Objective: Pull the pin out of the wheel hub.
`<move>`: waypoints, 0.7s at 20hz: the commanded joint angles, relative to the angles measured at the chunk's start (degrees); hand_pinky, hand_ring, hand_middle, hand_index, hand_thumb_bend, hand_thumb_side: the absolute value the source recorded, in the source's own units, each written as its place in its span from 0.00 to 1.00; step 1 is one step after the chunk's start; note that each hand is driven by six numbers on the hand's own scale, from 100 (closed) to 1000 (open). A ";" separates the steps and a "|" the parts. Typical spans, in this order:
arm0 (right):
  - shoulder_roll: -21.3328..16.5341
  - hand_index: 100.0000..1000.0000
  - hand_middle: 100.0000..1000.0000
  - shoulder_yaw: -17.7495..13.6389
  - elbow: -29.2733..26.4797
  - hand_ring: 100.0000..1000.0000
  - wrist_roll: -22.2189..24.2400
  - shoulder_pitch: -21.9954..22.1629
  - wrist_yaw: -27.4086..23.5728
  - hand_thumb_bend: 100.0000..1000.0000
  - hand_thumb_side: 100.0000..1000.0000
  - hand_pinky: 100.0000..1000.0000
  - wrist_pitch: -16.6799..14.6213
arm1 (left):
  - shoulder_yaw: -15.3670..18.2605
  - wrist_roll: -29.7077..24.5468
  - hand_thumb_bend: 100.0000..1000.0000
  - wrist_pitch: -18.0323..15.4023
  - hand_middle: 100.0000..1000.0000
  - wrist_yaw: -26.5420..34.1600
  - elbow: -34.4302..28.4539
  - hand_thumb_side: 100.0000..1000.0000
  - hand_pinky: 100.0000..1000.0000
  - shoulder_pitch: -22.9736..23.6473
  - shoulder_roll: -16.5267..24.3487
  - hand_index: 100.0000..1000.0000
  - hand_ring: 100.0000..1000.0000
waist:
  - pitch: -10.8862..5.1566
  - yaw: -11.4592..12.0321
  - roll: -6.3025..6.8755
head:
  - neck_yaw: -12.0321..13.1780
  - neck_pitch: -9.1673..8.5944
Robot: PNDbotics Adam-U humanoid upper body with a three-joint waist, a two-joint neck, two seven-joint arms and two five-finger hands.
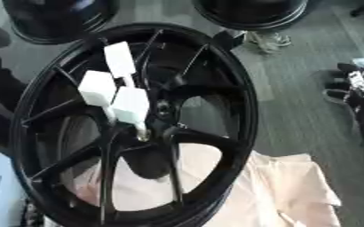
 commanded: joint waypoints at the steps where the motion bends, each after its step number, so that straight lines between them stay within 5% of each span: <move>1: -2.01 0.79 0.70 -0.12 -1.30 0.69 0.11 -0.27 0.29 0.00 0.67 0.73 0.03 | -1.10 -0.34 0.33 -0.38 0.72 -0.74 0.79 0.68 0.76 -1.98 0.26 0.80 0.76 | -1.17 0.01 -0.08 | 0.31 -0.43; 8: -2.08 0.79 0.70 0.11 -1.15 0.69 0.36 -0.19 0.44 0.00 0.67 0.73 0.08 | -6.92 -0.34 0.36 -0.35 0.73 -1.72 3.31 0.70 0.77 -5.42 -2.09 0.80 0.77 | -1.25 -0.03 -0.03 | 0.56 -0.79; 14: -2.20 0.79 0.70 0.26 -0.95 0.69 0.54 -0.17 0.57 0.00 0.67 0.73 0.13 | -8.72 -0.34 0.38 0.45 0.73 -2.57 2.94 0.70 0.77 -6.24 -2.47 0.81 0.78 | -1.34 -0.05 0.13 | 1.13 -0.56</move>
